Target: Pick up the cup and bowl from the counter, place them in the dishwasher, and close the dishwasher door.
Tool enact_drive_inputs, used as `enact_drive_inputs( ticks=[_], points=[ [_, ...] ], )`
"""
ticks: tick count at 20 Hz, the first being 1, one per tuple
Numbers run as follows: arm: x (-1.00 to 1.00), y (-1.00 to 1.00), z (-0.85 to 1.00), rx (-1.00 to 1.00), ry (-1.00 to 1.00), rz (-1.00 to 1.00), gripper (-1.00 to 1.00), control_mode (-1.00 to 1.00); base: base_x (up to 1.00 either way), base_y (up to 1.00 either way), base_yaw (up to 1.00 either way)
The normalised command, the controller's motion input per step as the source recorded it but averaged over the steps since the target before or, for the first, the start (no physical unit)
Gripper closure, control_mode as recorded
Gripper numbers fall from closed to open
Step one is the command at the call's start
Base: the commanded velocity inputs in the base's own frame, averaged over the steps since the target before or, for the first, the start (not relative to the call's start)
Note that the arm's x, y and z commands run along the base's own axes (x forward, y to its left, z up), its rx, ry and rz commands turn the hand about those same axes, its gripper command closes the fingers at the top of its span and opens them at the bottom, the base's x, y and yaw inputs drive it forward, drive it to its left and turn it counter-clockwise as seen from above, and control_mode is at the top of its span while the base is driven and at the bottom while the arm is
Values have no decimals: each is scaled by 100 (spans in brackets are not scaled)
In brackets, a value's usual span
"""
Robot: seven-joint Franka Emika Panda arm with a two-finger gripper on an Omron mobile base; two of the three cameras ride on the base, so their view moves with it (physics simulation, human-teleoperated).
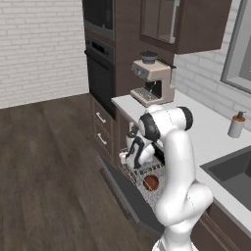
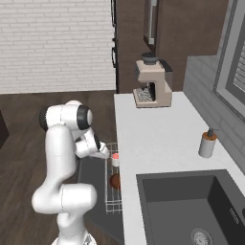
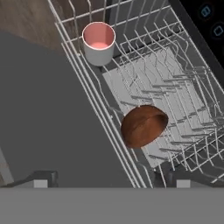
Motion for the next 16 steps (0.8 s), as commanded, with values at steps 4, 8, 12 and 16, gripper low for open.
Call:
enact_drive_inputs(
  ticks=[4, 8, 12, 16],
  points=[
    [-45, 15, 100, 0, 7, 0, -100, -100, 0, 0, 0],
    [-8, 20, 100, 0, 0, 0, -100, -100, 0, 0, 0],
    [0, 19, 100, 0, 0, 0, -100, -100, 0, 0, 0],
    [-26, 4, 100, 0, 10, 0, -100, -100, 0, 0, 0]
  ],
)
